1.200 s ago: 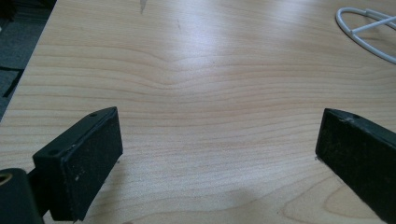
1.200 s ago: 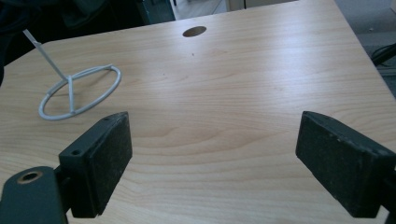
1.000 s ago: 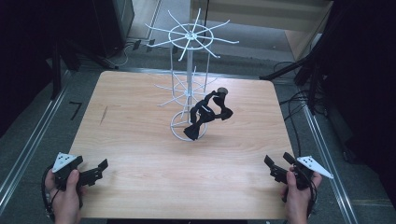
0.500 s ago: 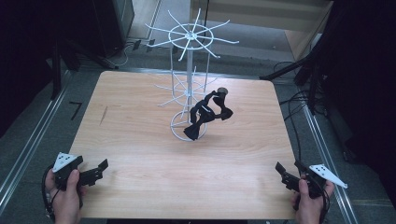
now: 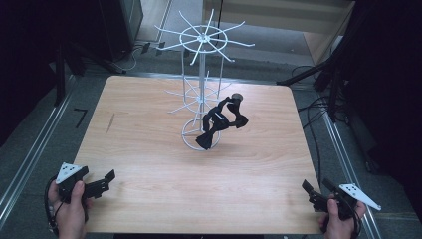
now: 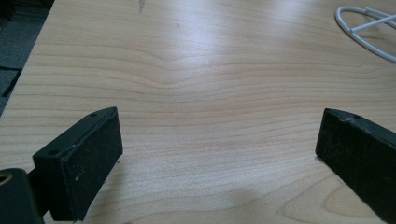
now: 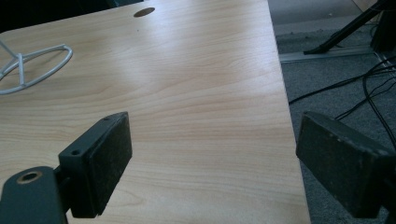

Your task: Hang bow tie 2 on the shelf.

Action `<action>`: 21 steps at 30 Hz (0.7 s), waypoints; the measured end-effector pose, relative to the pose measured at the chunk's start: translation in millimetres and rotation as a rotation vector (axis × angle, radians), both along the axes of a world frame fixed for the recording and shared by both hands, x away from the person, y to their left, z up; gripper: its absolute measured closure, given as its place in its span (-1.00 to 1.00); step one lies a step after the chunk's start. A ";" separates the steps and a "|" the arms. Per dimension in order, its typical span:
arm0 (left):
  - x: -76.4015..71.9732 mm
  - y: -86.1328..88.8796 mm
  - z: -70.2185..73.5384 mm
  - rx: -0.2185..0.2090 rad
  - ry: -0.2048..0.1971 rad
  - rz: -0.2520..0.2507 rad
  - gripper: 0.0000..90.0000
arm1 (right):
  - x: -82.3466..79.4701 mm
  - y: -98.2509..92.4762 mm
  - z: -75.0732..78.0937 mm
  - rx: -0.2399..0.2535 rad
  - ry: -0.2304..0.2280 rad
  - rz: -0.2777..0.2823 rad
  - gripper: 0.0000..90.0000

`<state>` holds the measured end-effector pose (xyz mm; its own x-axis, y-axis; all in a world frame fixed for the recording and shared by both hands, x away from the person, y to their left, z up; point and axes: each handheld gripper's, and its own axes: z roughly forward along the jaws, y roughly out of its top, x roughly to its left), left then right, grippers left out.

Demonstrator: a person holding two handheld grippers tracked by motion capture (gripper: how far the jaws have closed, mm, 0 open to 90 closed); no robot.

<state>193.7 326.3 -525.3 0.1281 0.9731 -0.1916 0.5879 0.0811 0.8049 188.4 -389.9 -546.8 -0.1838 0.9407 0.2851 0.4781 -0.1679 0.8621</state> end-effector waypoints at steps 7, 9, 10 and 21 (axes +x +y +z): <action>-0.3 0.2 0.0 -0.001 -0.002 0.005 -0.98 | -2.3 -2.3 -6.1 -0.004 0.017 0.008 -0.76; 0.0 0.0 0.0 0.000 0.000 0.004 -0.98 | -3.5 -4.7 -6.2 0.011 0.010 0.006 -0.75; 0.2 -0.1 0.0 0.003 0.001 0.000 -0.98 | -3.8 -5.7 -6.4 0.019 0.009 0.007 -0.76; 0.3 0.5 -0.1 -0.005 0.002 -0.004 -0.98 | -4.1 -4.4 -5.6 -0.026 0.016 -0.027 -0.73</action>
<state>194.0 326.8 -525.4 0.1313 0.9716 -0.1969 0.5899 0.0831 0.8032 184.3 -394.3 -552.4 -0.1535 0.9526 0.2627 0.4870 -0.1584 0.8589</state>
